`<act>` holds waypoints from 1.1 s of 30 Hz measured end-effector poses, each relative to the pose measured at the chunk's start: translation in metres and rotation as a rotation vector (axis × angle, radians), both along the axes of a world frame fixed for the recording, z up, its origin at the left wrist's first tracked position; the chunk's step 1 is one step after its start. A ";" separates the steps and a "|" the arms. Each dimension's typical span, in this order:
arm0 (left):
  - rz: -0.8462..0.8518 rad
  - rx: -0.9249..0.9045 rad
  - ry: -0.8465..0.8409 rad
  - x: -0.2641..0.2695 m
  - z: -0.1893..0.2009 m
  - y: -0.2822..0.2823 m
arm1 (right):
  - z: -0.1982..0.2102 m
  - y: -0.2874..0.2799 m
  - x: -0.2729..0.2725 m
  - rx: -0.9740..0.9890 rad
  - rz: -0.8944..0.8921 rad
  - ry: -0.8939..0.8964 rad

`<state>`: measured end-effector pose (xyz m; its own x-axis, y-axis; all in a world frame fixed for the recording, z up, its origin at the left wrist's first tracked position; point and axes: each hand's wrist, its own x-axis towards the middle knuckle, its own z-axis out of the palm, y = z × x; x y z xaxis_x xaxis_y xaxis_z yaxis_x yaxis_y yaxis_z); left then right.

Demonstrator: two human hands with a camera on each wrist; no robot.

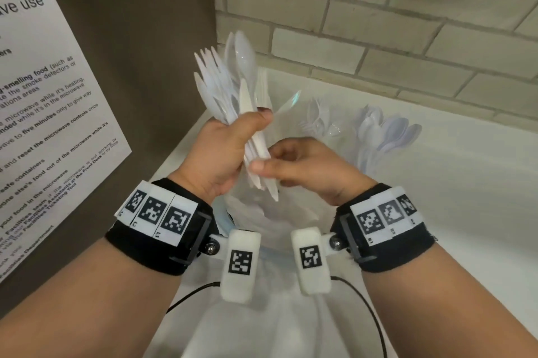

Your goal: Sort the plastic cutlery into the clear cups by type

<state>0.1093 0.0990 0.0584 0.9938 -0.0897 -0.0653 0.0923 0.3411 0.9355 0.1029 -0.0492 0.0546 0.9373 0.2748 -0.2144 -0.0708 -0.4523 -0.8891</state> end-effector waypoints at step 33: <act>-0.199 0.049 0.070 -0.008 -0.013 -0.009 | 0.047 0.010 0.019 0.216 -0.528 -0.555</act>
<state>0.1010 0.0899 0.0456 0.9496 -0.2790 -0.1427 0.2187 0.2640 0.9394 0.1222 -0.0392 0.1019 0.9096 -0.2535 0.3292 0.2509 -0.2964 -0.9215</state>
